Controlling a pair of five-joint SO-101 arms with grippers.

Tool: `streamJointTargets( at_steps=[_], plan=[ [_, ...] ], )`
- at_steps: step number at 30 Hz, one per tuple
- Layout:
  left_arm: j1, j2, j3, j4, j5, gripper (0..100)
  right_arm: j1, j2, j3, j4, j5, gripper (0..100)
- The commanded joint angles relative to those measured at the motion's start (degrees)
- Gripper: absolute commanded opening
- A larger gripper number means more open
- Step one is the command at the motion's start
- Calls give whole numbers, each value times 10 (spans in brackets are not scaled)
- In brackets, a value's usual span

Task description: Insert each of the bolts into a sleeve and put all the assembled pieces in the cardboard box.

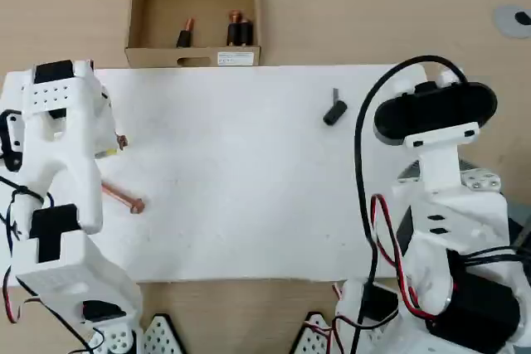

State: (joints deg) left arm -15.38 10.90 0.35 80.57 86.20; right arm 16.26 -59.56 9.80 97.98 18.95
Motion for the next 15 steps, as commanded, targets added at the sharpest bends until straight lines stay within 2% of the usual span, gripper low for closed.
streamJointTargets(
  at_steps=[1, 10, 15],
  plan=[
    [-5, -7, -4, -5, 4, 11, 7, -2, -26, 0, 5, 12],
    [-14, -7, -8, -6, 2, 20, 7, -3, -27, 1, 5, 12],
    [-12, -7, -8, -6, 1, 189, 7, -3, -27, 1, 5, 12]
  ],
)
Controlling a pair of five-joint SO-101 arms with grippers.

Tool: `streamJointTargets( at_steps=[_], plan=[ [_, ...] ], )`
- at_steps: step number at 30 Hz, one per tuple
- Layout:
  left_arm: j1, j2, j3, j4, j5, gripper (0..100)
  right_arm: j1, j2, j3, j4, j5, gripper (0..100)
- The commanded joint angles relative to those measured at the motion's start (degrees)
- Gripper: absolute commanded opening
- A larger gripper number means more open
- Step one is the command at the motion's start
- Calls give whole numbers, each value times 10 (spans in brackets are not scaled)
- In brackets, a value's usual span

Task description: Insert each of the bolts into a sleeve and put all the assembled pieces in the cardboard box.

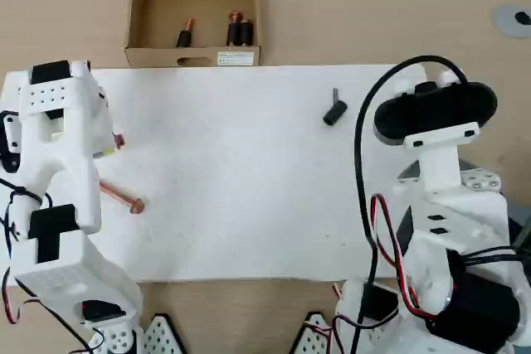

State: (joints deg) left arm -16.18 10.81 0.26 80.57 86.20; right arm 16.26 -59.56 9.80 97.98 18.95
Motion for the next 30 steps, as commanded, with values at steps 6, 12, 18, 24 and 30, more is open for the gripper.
streamJointTargets(
  at_steps=[6, 12, 18, 24, 30],
  plan=[
    [-4, -6, -8, -6, -12, 347, 7, -3, -27, 1, 5, 12],
    [-3, -10, -20, -4, -226, 357, 7, -4, -27, 1, 5, 12],
    [-4, -10, -82, -1, -478, 356, 7, -4, -26, 1, 5, 12],
    [-14, -10, -112, -1, -719, 356, 7, -4, -24, 1, 5, 12],
    [-18, -9, -127, 11, -849, 355, 8, -3, -23, 1, 5, 12]
  ],
)
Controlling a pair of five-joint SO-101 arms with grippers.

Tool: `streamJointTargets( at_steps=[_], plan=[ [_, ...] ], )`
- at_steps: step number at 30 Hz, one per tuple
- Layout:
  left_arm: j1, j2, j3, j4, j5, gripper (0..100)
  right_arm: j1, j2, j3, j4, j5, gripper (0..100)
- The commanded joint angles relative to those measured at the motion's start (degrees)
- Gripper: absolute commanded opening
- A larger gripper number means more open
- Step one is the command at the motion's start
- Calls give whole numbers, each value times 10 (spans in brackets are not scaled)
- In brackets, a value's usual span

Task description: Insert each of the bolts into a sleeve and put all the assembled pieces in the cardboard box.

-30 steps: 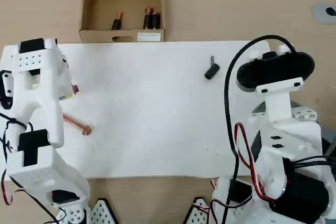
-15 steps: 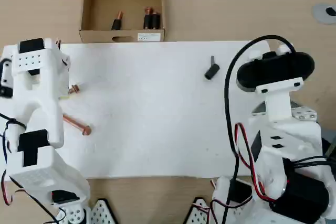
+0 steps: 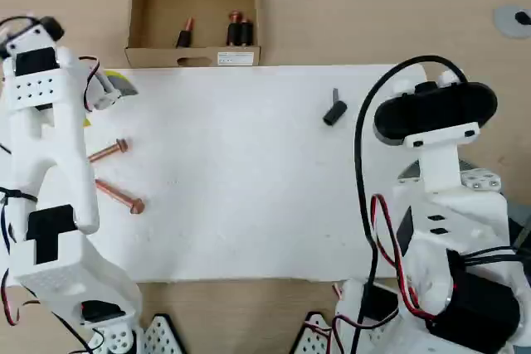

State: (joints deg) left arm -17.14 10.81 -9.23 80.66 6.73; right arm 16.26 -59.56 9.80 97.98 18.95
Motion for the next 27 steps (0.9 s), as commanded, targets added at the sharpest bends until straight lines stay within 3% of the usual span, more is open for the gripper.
streamJointTargets(
  at_steps=[1, 4, 8, 10, 15, 21, 27],
  plan=[
    [-8, -10, -33, 23, -69, 343, 8, -3, -23, 1, 5, 12],
    [-3, -5, -47, 47, -119, 242, 8, -1, -23, 1, 5, 12],
    [4, -4, -46, 38, -271, 0, 6, 0, -23, 1, 5, 12],
    [4, -4, -45, 35, -337, 29, 5, 0, -23, 1, 4, 12],
    [-12, -5, -36, 34, -402, 42, 5, 0, -22, 1, 4, 12],
    [-18, 12, -5, -24, -588, 42, 5, 1, -18, 1, 5, 12],
    [-21, 41, 20, -27, -649, 43, 5, 0, 7, 1, 5, 12]
  ],
)
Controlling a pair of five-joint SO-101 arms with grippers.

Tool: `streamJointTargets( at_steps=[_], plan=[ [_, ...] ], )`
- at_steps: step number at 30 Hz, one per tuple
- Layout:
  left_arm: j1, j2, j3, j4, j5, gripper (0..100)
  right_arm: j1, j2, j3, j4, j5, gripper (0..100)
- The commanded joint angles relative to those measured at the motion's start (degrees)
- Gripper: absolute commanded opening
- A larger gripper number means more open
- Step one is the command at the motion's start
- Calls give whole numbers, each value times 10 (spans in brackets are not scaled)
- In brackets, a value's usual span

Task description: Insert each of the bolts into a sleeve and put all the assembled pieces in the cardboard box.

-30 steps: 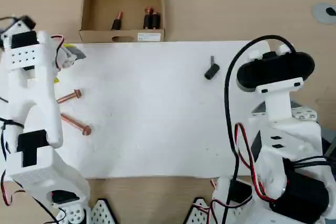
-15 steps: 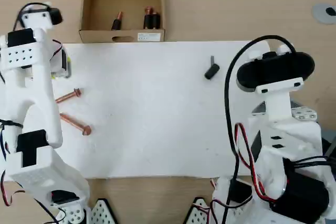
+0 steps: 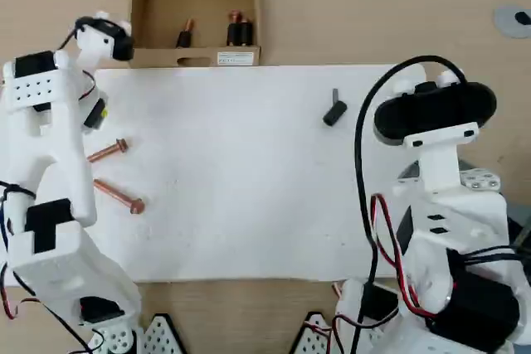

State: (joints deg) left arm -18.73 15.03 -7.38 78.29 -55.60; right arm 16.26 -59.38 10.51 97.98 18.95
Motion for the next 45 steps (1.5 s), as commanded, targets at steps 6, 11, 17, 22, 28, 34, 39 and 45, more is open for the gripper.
streamJointTargets(
  at_steps=[6, 11, 17, 22, 28, 34, 39, 45],
  plan=[
    [-10, 3, 30, -4, -71, 160, 5, 0, 0, 0, 5, 12],
    [-3, 7, 33, -4, -99, 168, 5, 0, 0, 0, 5, 12],
    [14, 8, 34, -8, -113, 169, 5, 0, 0, 0, 5, 12],
    [21, 44, 29, -7, -137, 168, 5, -1, 0, 0, 5, 12],
    [19, 99, 4, -8, -139, 168, 5, -1, 0, 0, 5, 12],
    [19, 160, -40, -4, -136, 160, 5, -1, 0, 0, 5, 12],
    [24, 172, -42, -3, -137, 5, 5, -1, 0, 0, 5, 12],
    [24, 171, -69, 47, -138, 5, 5, -2, 0, 0, 5, 12]
  ],
)
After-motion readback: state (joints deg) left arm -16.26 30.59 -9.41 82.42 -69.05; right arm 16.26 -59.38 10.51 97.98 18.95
